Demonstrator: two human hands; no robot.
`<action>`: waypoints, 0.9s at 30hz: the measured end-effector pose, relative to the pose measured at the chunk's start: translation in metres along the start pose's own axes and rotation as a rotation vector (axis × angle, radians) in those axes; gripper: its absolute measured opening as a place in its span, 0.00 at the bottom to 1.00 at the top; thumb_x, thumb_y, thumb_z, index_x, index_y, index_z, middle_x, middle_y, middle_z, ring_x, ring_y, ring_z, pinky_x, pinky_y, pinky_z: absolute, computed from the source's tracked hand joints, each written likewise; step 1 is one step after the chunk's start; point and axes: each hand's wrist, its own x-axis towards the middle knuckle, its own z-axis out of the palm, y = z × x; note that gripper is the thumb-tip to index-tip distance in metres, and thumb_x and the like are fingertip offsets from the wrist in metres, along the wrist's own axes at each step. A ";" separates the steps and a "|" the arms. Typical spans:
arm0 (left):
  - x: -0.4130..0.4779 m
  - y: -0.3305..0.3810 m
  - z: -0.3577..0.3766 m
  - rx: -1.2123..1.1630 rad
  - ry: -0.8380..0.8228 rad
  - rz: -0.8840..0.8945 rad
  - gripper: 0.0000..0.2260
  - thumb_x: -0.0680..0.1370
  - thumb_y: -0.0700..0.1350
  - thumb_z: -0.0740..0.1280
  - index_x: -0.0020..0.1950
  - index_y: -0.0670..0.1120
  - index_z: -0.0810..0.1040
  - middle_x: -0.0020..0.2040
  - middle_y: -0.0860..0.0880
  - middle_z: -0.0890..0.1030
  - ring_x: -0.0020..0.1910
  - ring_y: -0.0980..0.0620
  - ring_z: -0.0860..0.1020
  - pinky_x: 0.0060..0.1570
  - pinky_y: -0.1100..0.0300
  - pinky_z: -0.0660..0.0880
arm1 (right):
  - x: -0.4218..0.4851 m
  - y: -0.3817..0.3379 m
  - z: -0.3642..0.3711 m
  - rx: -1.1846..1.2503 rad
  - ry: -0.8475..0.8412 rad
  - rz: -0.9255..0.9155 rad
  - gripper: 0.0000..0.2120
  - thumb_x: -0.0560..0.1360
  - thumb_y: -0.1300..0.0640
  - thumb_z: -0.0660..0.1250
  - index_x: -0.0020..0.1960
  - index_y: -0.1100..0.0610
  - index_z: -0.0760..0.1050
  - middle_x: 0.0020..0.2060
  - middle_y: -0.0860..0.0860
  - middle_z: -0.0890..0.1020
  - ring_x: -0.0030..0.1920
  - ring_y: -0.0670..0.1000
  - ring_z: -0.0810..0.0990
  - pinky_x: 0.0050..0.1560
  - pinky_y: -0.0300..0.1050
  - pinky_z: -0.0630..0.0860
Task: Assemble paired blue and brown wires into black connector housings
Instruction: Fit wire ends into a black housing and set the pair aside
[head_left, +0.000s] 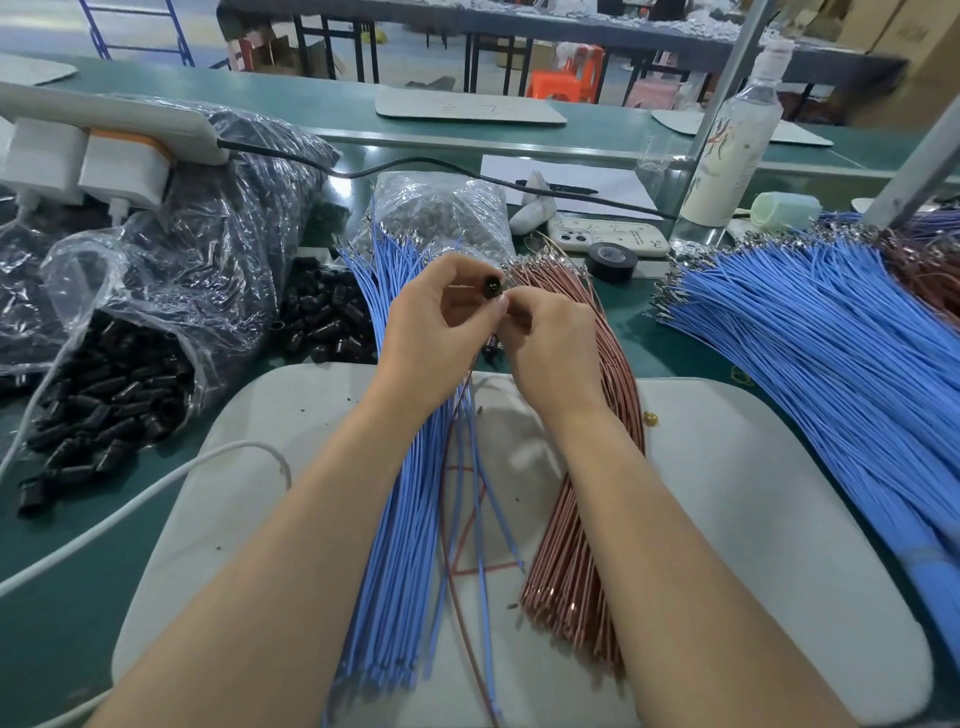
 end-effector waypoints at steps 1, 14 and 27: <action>0.000 0.000 0.000 -0.005 -0.002 0.001 0.10 0.73 0.33 0.70 0.46 0.48 0.76 0.42 0.54 0.81 0.42 0.60 0.80 0.47 0.67 0.75 | 0.000 0.000 0.000 -0.006 -0.002 0.005 0.05 0.74 0.64 0.67 0.41 0.60 0.81 0.32 0.54 0.81 0.33 0.51 0.73 0.37 0.46 0.70; 0.001 -0.002 0.001 0.018 -0.030 0.011 0.12 0.73 0.33 0.70 0.45 0.51 0.76 0.42 0.55 0.80 0.42 0.61 0.80 0.47 0.68 0.75 | 0.000 0.001 0.001 -0.029 -0.047 0.049 0.05 0.74 0.63 0.66 0.45 0.59 0.82 0.37 0.53 0.83 0.38 0.52 0.78 0.42 0.47 0.75; 0.010 0.001 -0.010 0.238 -0.077 -0.178 0.15 0.79 0.38 0.60 0.66 0.44 0.73 0.55 0.50 0.81 0.54 0.55 0.79 0.61 0.57 0.73 | 0.008 -0.014 -0.009 0.253 0.068 0.105 0.07 0.77 0.61 0.66 0.55 0.59 0.78 0.45 0.50 0.82 0.46 0.47 0.80 0.51 0.39 0.76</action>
